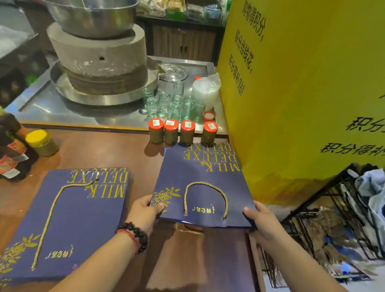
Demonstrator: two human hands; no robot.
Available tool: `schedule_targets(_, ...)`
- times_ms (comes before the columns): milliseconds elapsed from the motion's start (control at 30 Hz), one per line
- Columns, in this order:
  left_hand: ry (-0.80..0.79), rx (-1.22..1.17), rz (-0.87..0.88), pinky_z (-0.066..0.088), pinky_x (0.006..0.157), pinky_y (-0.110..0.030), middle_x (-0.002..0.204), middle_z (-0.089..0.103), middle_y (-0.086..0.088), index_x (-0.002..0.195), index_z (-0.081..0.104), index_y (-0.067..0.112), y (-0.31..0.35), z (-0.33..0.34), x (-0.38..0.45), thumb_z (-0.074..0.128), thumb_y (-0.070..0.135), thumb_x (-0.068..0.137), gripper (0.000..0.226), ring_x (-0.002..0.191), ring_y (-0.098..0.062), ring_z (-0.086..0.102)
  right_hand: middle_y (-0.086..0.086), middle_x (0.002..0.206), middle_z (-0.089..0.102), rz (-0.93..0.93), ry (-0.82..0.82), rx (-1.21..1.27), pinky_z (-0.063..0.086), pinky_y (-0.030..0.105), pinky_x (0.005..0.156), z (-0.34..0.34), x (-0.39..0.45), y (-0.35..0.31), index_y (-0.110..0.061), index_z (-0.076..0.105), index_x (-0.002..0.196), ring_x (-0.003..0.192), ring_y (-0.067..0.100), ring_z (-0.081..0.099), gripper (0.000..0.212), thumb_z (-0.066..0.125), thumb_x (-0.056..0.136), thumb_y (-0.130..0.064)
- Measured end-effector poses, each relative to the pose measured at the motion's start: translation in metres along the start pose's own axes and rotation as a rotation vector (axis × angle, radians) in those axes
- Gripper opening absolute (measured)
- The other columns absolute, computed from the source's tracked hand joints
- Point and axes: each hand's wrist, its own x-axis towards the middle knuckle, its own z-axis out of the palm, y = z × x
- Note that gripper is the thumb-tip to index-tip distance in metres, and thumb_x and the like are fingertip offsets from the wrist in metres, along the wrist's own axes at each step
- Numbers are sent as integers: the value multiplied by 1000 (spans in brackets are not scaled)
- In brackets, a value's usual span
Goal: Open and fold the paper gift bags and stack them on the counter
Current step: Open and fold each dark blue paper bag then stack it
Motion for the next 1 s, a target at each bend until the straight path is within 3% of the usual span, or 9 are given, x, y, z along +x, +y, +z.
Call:
schedule_targets(67, 29, 32, -9, 46, 51, -19, 67, 66, 4, 84, 65, 14, 1, 18, 19, 54, -6, 92, 24, 52, 0, 59, 9, 97, 71, 9, 19, -35, 52, 26, 51, -6, 25, -11, -9, 58, 117, 74, 20, 69, 25, 49, 97, 2)
schedule_targets(133, 54, 66, -11, 51, 63, -28, 64, 69, 8, 79, 67, 16, 0, 31, 36, 59, -6, 89, 25, 58, -5, 63, 8, 95, 70, 26, 31, -75, 50, 23, 46, -11, 48, -19, -9, 57, 115, 74, 20, 67, 23, 49, 97, 2)
schedule_targets(200, 77, 100, -21, 54, 82, -43, 70, 72, 3, 75, 70, 18, -4, 41, 55, 65, -3, 84, 24, 71, -19, 66, 9, 97, 70, 39, 40, -128, 51, 25, 50, -15, 69, -24, -10, 57, 114, 78, 22, 67, 22, 49, 97, 2)
schedule_targets(267, 82, 133, -29, 53, 88, -48, 74, 74, 3, 74, 72, 20, -11, 48, 72, 71, 8, 77, 12, 79, -25, 68, 9, 95, 70, 27, 63, -229, 53, 30, 60, -19, 90, -25, -8, 59, 113, 79, 24, 66, 20, 52, 96, 1)
schedule_targets(400, 187, 360, -32, 48, 87, -35, 85, 74, 2, 85, 73, 25, -4, 62, 85, 72, 36, 72, 17, 90, -28, 67, 10, 103, 73, -105, 128, -650, 52, 39, 80, -21, 124, -26, -15, 66, 107, 87, 23, 66, 18, 65, 89, -11)
schedule_targets(467, 251, 513, -8, 41, 85, -31, 88, 73, -2, 88, 73, 22, -2, 68, 89, 61, 43, 72, 29, 93, -29, 62, 7, 109, 72, -143, 128, -741, 44, 32, 72, -18, 132, -29, -15, 67, 111, 90, 20, 63, 22, 65, 89, -13)
schedule_targets(533, 256, 566, -9, 39, 84, -33, 89, 71, -4, 89, 73, 18, -5, 72, 95, 51, 44, 68, 39, 95, -31, 59, 1, 109, 68, -157, 119, -789, 33, 26, 66, -16, 138, -30, -17, 65, 112, 94, 18, 61, 23, 64, 90, -12)
schedule_targets(700, 260, 622, -53, 43, 85, -39, 88, 69, -6, 87, 69, 23, -31, 71, 117, 66, 24, 85, 4, 94, -35, 58, 8, 119, 68, -107, 99, -835, 36, 28, 75, -17, 154, -21, -17, 63, 125, 110, 28, 62, 33, 62, 92, -19)
schedule_targets(1000, 278, 686, -100, 48, 82, -42, 97, 62, -9, 86, 60, 24, -40, 75, 130, 61, 31, 82, 8, 94, -39, 56, 14, 110, 67, -103, 117, -854, 32, 29, 70, -10, 164, -16, -5, 63, 114, 87, 21, 50, 22, 53, 96, -14)
